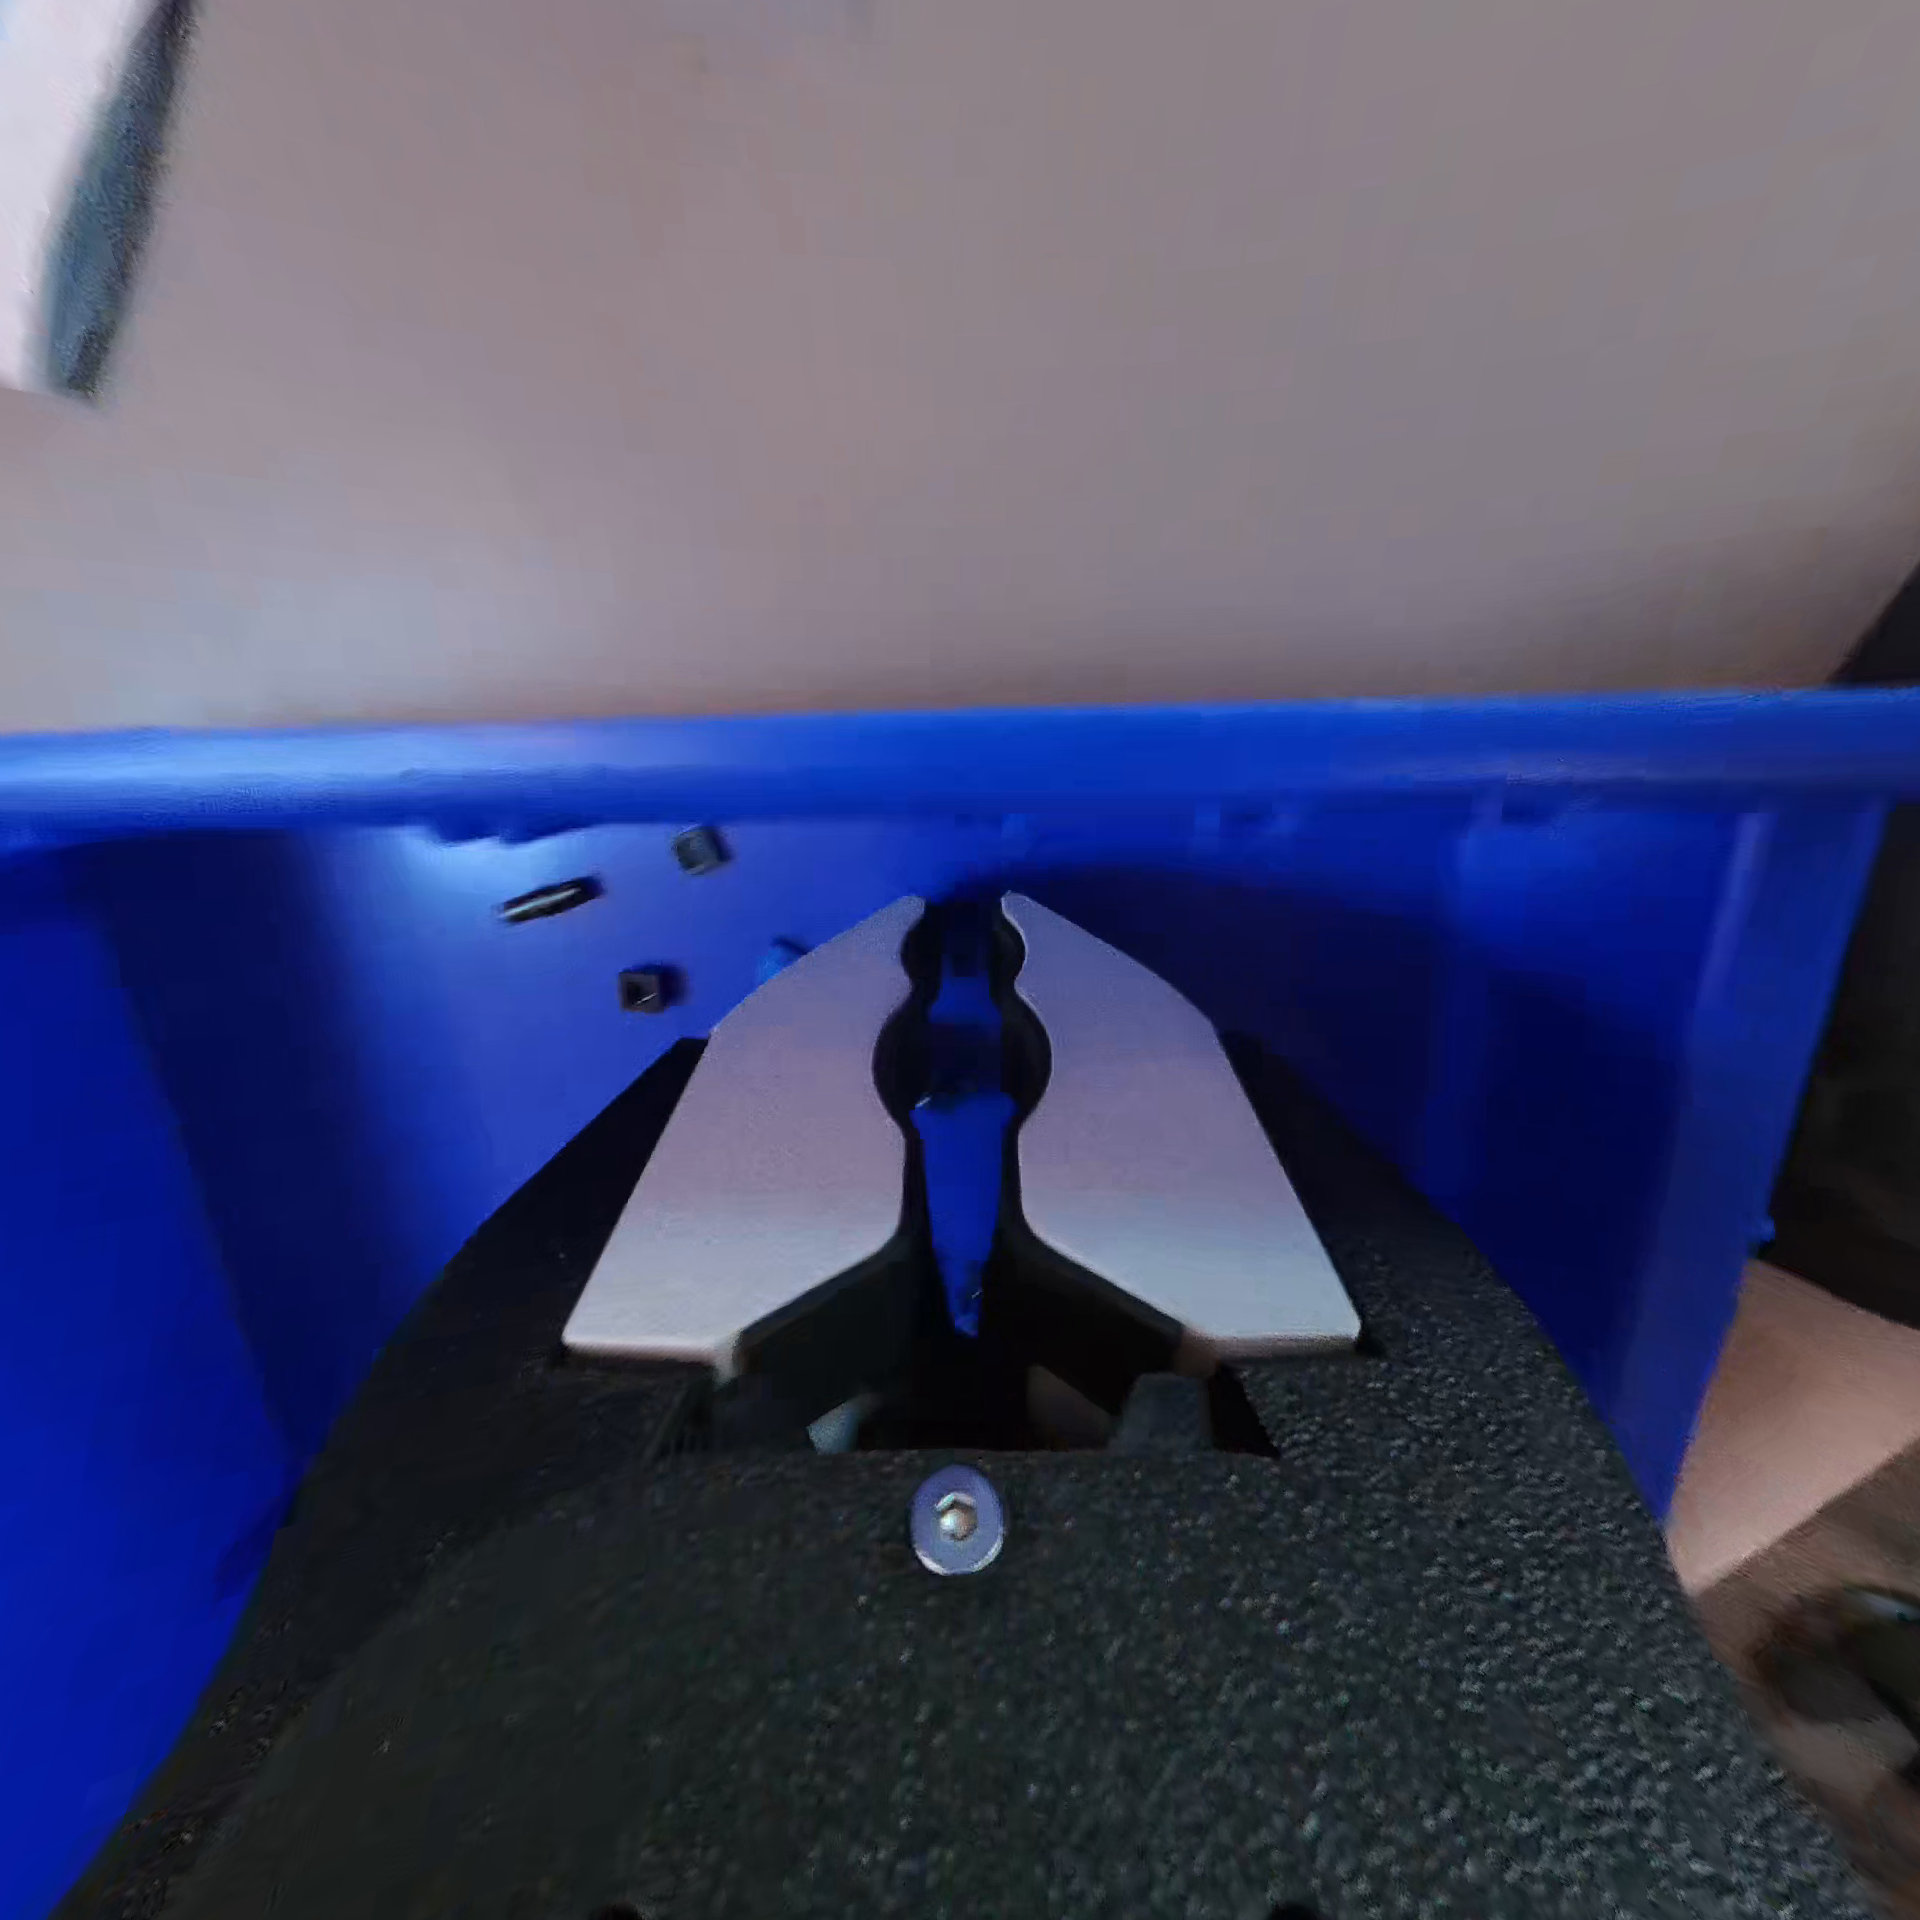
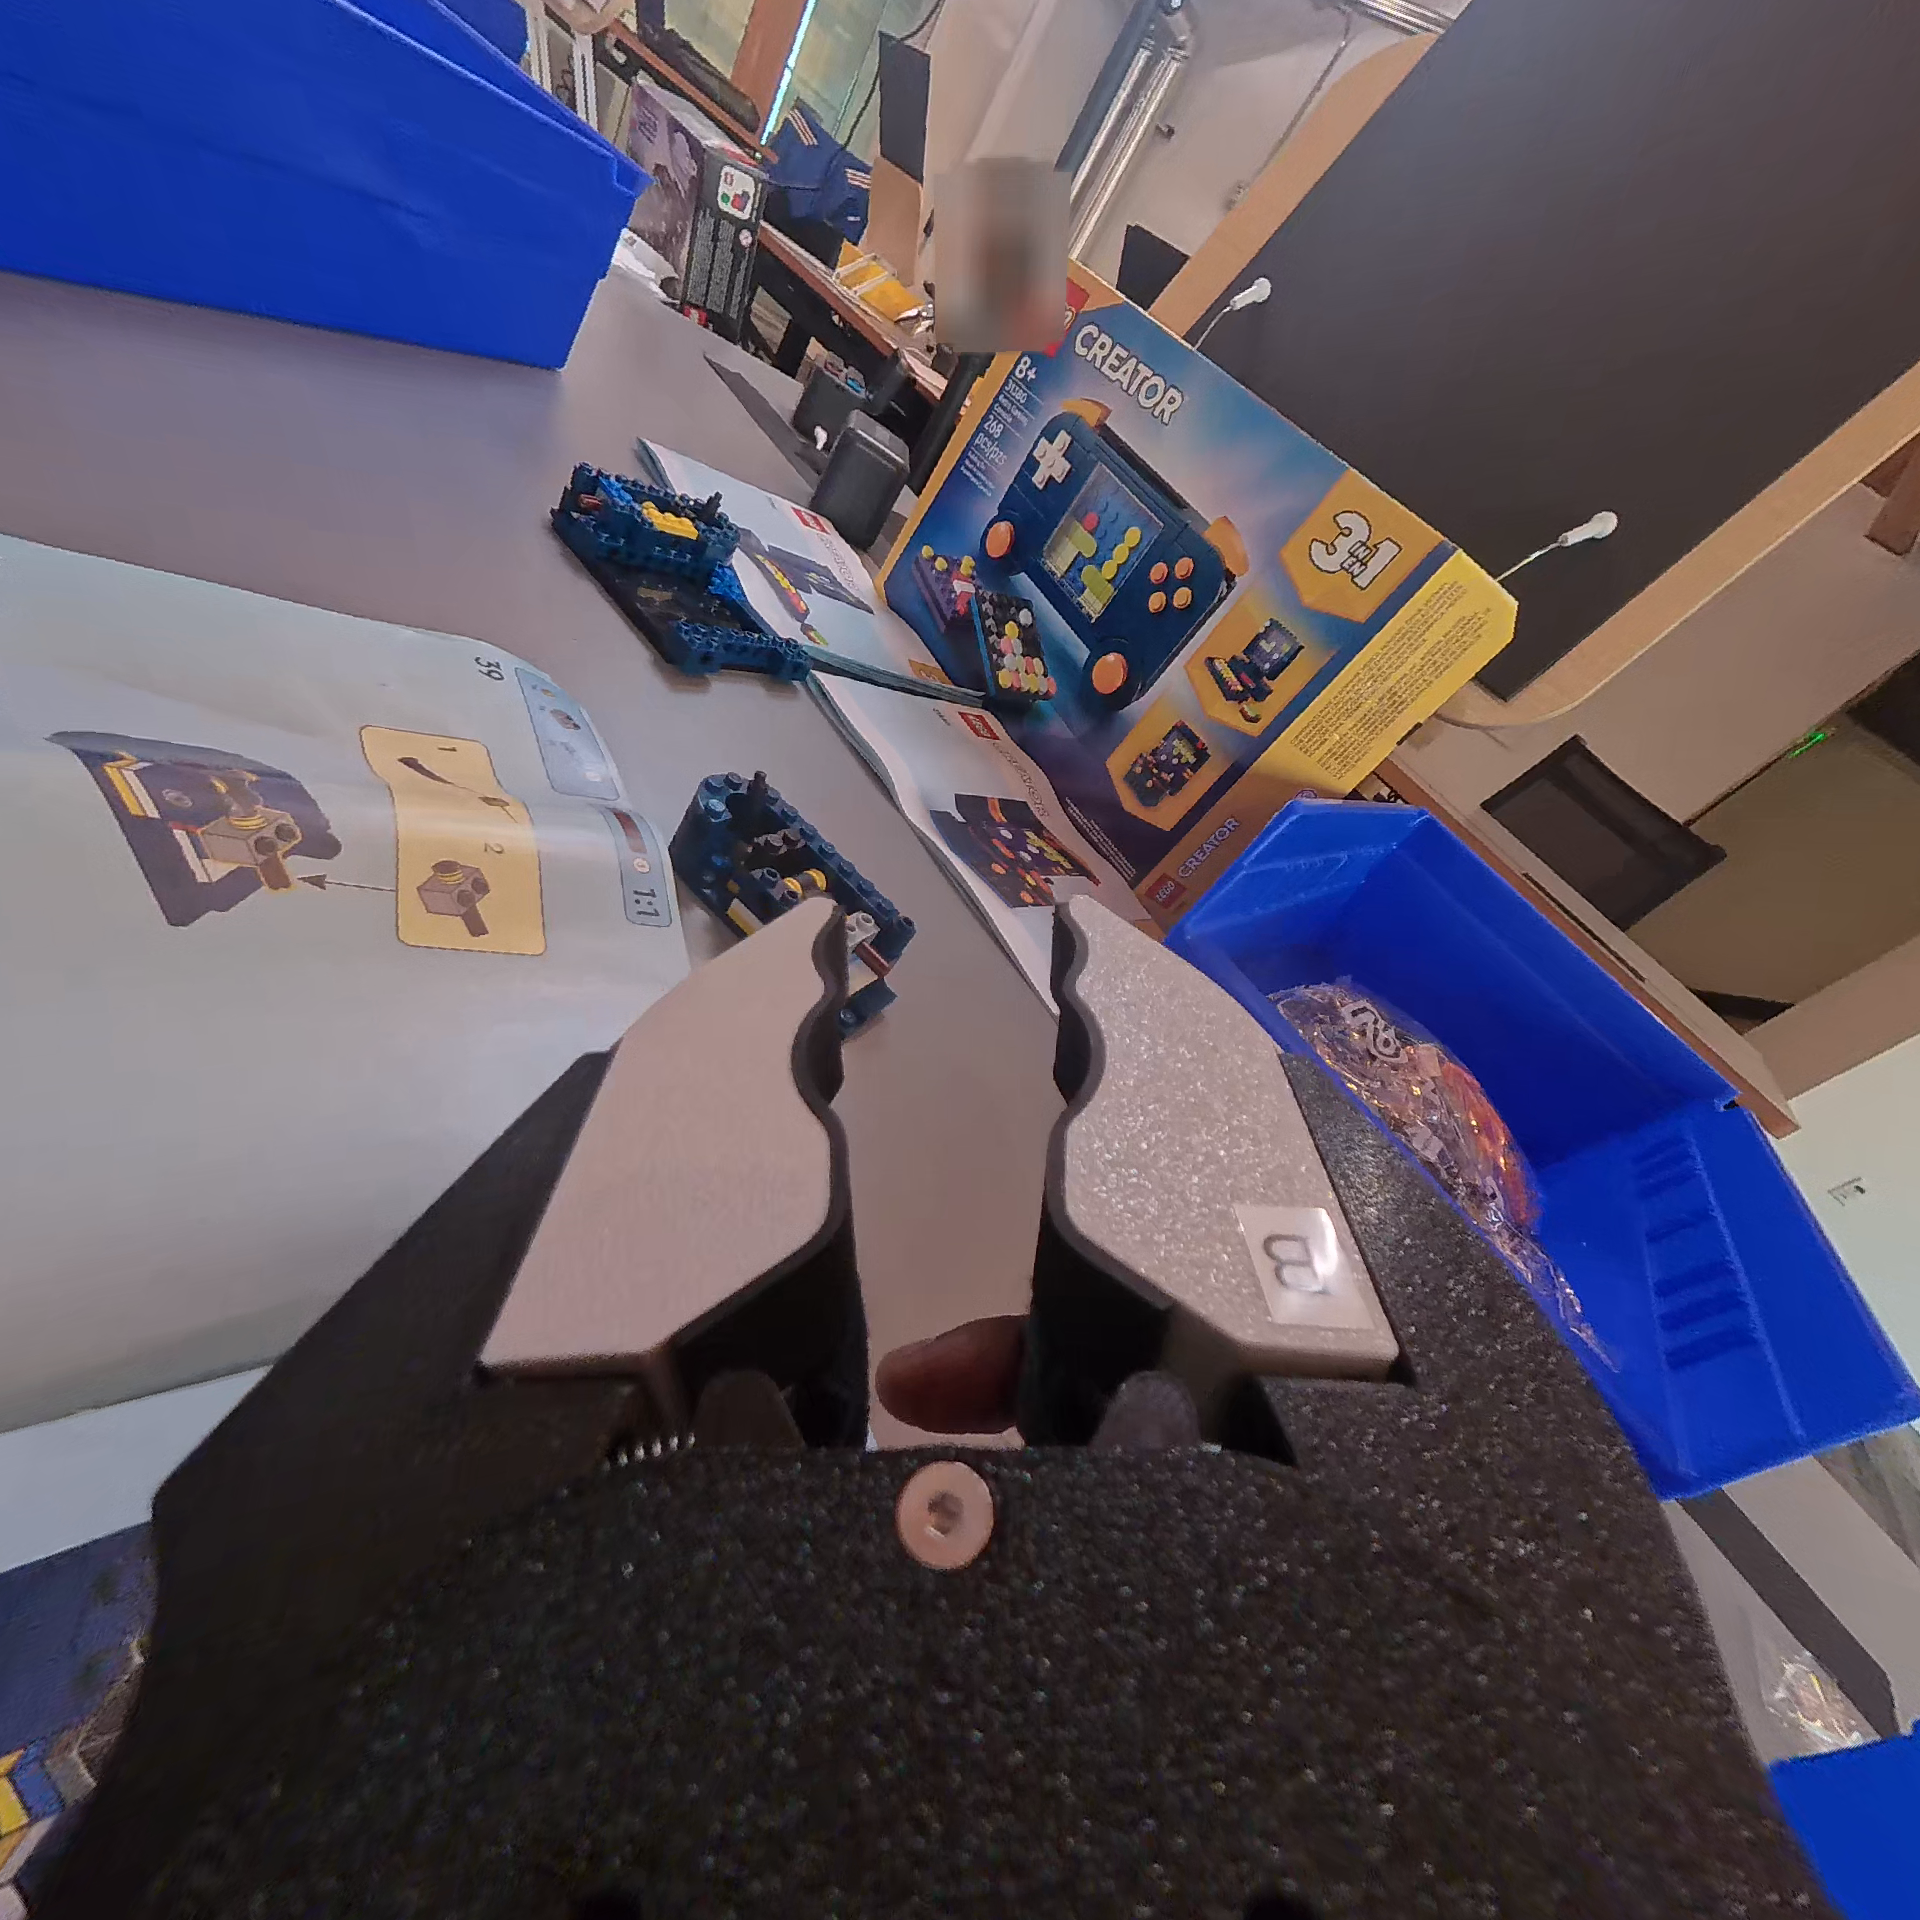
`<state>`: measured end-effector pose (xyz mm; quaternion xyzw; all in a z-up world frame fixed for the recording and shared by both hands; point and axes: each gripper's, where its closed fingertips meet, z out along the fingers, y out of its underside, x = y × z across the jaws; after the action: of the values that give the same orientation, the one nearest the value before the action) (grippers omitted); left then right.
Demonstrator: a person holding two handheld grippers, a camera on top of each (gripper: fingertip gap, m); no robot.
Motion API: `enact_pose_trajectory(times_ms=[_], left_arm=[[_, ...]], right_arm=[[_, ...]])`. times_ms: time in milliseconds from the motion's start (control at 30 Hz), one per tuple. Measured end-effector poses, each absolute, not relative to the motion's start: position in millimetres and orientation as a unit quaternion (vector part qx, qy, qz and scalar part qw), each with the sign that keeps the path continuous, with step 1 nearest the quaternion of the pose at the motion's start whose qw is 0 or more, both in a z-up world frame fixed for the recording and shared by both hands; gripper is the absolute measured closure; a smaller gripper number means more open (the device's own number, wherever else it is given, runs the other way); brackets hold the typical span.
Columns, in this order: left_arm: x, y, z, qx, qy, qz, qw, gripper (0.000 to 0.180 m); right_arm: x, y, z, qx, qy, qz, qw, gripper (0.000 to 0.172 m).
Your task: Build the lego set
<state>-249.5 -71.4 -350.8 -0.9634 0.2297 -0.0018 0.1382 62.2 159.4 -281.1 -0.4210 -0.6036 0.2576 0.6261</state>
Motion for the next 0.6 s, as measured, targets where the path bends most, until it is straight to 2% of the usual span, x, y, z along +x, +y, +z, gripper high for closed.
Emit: enact_pose_trajectory(times_ms=[100, 167, 233, 300, 433, 600], left_arm=[[-268.1, -58.8, -306.4, -0.953, 0.177, 0.085, 0.230, 0.173], [-263.8, -51.7, -250.8, -0.917, 0.137, 0.135, 0.350, 0.173], [-230.5, -53.5, -195.1, -0.860, 0.123, 0.138, 0.476, 0.173], [-176.3, -59.4, -169.4, -0.825, 0.152, 0.100, 0.536, 0.173], [-81.4, -52.2, -216.1, -0.848, 0.240, 0.042, 0.471, 0.173], [-67.8, -35.1, -306.7, -0.902, 0.267, 0.109, 0.319, 0.173]], right_arm=[[68.4, 169.2, -272.5, -0.434, -0.579, 0.254, 0.642, 0.134], [78.0, 178.7, -256.5, -0.445, -0.530, 0.280, 0.666, 0.135], [91.5, 190.6, -240.3, -0.458, -0.469, 0.313, 0.687, 0.136], [105.4, 204.2, -230.8, -0.478, -0.410, 0.338, 0.699, 0.138], [116.7, 213.5, -223.3, -0.493, -0.363, 0.364, 0.702, 0.139], [116.0, 209.0, -220.0, -0.479, -0.387, 0.338, 0.712, 0.139]])
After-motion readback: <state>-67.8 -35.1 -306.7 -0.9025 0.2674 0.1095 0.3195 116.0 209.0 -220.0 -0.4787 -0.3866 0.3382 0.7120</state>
